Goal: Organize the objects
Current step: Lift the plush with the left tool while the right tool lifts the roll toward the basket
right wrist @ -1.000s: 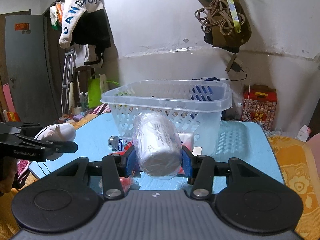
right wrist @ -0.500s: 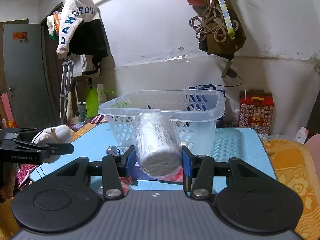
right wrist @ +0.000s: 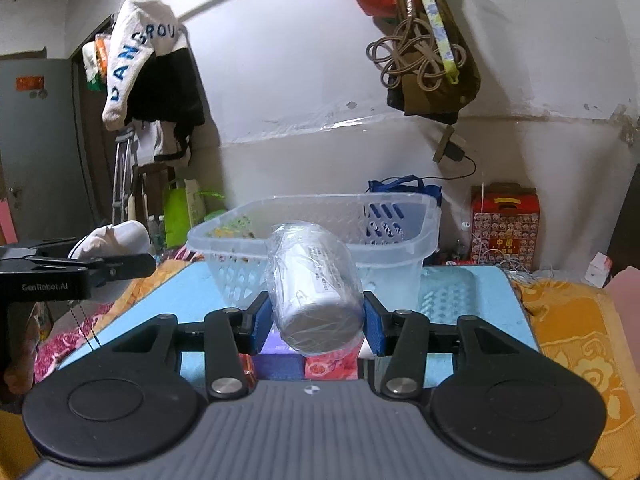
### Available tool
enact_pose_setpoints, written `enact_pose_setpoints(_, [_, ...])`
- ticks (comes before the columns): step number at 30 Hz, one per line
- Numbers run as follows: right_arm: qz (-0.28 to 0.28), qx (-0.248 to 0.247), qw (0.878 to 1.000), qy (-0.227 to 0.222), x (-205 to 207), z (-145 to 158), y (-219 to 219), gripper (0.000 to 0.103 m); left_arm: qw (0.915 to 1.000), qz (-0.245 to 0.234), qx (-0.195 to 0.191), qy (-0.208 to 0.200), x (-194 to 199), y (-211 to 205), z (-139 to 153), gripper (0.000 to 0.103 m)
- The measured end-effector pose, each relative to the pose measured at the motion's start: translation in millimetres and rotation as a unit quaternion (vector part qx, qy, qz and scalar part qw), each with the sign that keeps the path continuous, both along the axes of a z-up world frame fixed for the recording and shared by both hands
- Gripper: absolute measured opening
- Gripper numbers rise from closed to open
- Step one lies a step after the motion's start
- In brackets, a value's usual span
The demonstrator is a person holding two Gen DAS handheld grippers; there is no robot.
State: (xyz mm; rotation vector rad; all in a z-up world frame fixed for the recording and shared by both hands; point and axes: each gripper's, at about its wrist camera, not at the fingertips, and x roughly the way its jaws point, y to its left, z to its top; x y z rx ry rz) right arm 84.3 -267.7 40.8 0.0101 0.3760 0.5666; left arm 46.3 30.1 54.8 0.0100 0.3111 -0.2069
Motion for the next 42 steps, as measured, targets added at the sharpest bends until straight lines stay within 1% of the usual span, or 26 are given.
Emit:
enact_pose_setpoints(7, [-0.004,0.012,1.0,-0.012,4.6,12.0,-1.7,0.051,0.9997,0.008,-0.013,-0.018,9.0,-2.4,16.8,0.068])
enact_pose_setpoints(12, [-0.006,0.016,1.0,-0.019,11.9,21.2,-1.2,0.051,0.9994,0.011,-0.022,-0.023,13.4,-2.1,23.6,0.068])
enact_pose_setpoints(16, [-0.002,0.011,1.0,-0.012,23.0,23.1,5.0,0.051,0.9995,0.008,-0.024,-0.021,20.9,-2.6,30.5,0.068])
enact_pose_setpoints(22, [-0.005,0.007,1.0,-0.013,37.8,34.8,12.3,0.051,0.999,0.016,-0.03,-0.03,35.9,-4.2,46.0,0.068])
enact_pose_setpoints(28, [-0.007,0.003,1.0,-0.009,52.4,44.7,19.1,0.051,0.999,0.024,-0.021,-0.032,51.2,-5.5,55.9,0.068])
enact_pose_setpoints(31, [-0.008,-0.005,1.0,-0.003,62.0,46.8,25.9,0.051,0.9987,0.032,-0.024,-0.031,64.3,-2.6,62.1,0.068])
enact_pose_setpoints(36, [-0.013,-0.015,1.0,0.003,72.4,48.0,35.4,0.051,0.9989,0.039,-0.018,-0.02,84.1,-4.5,60.9,0.068])
enact_pose_setpoints(42, [-0.013,-0.029,0.999,0.007,75.3,41.6,39.4,0.051,0.999,0.04,-0.013,-0.016,90.2,-5.1,59.5,0.068])
